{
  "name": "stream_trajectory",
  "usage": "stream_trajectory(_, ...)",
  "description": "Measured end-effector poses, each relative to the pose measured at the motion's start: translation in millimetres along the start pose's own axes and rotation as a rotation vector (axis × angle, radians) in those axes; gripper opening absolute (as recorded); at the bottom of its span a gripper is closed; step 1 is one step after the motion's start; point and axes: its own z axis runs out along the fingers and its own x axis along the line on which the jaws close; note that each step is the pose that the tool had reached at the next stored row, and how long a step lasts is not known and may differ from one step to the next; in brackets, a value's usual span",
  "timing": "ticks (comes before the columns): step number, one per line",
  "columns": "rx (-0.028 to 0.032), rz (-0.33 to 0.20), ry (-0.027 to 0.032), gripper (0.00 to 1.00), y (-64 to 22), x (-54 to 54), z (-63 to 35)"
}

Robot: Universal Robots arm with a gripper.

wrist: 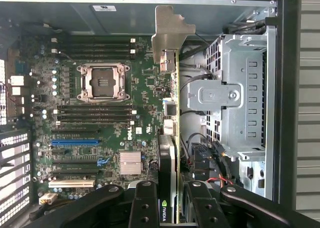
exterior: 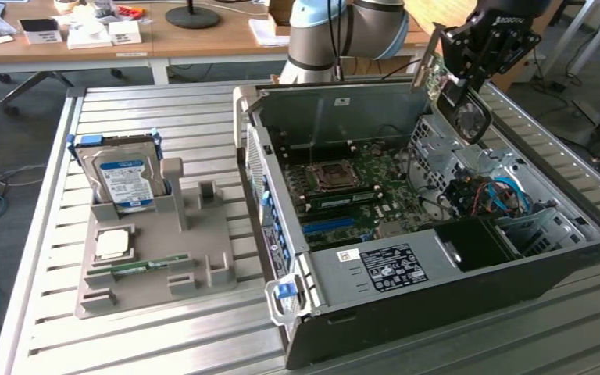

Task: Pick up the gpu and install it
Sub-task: 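Insert the gpu into the slot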

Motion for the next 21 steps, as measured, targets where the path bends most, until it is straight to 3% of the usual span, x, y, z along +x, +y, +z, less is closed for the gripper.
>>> stream_trajectory(7,-0.0023,-0.083,0.0038,0.27,0.0,0.0,0.2)
stream_trajectory(21,-0.0091,-0.335,0.0154,0.27,-0.1,0.0,1.1)
